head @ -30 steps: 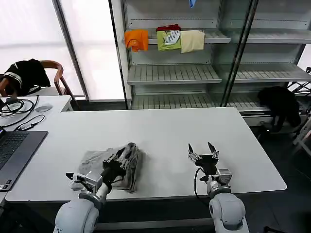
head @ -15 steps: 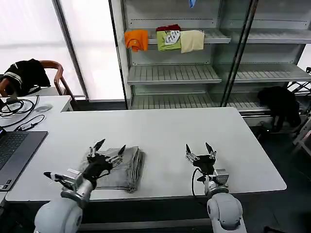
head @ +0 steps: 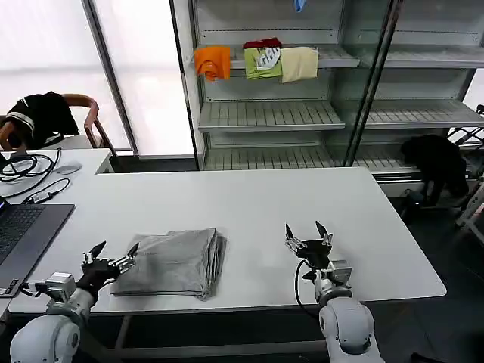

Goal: Fold and organize the clothes.

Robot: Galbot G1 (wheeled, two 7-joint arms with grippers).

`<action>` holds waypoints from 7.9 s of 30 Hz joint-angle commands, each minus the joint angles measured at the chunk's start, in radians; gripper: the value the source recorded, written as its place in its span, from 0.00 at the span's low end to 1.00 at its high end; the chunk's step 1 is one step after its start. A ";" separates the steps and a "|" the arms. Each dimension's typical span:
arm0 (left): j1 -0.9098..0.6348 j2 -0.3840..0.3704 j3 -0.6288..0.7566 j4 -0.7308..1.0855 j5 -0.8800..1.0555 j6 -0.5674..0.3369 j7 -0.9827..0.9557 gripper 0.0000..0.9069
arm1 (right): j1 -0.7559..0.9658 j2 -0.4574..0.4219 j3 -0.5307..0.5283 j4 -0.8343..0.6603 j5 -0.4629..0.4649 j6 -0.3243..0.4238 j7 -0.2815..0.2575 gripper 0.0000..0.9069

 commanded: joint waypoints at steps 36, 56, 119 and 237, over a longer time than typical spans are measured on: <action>0.015 -0.055 0.026 0.092 -0.212 0.052 0.012 0.01 | 0.004 0.020 -0.006 -0.020 -0.023 -0.006 0.023 1.00; -0.060 0.284 -0.388 0.154 0.179 -0.153 0.164 0.01 | -0.005 0.009 0.000 -0.024 -0.018 0.003 0.023 1.00; -0.370 -0.153 0.564 0.047 0.127 -0.004 -0.228 1.00 | 0.070 0.040 -0.179 -0.069 0.277 -0.182 0.021 1.00; 0.038 -0.107 0.134 -0.015 -0.062 -0.207 -0.084 1.00 | -0.036 -0.193 0.084 0.102 -0.049 -0.199 0.008 1.00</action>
